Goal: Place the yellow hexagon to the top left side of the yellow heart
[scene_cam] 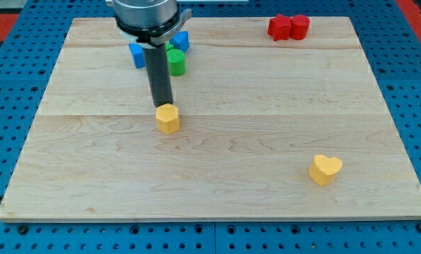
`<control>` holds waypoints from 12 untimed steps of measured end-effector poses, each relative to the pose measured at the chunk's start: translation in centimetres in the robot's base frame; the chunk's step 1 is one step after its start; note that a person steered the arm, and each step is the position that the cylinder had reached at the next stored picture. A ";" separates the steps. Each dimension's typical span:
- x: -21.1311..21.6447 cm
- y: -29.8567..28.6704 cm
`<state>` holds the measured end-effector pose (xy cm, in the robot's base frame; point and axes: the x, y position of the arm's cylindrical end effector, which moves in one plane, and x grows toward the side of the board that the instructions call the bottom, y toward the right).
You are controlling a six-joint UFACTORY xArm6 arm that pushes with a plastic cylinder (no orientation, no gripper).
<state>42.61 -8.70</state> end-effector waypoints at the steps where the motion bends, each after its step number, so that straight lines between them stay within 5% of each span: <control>1: 3.8 -0.1; 4: 12.3 -0.2; 5: 13.9 5.4; 7: 11.8 4.1; 9: 10.9 13.3; 11: 7.7 10.6; 12: 7.7 17.4</control>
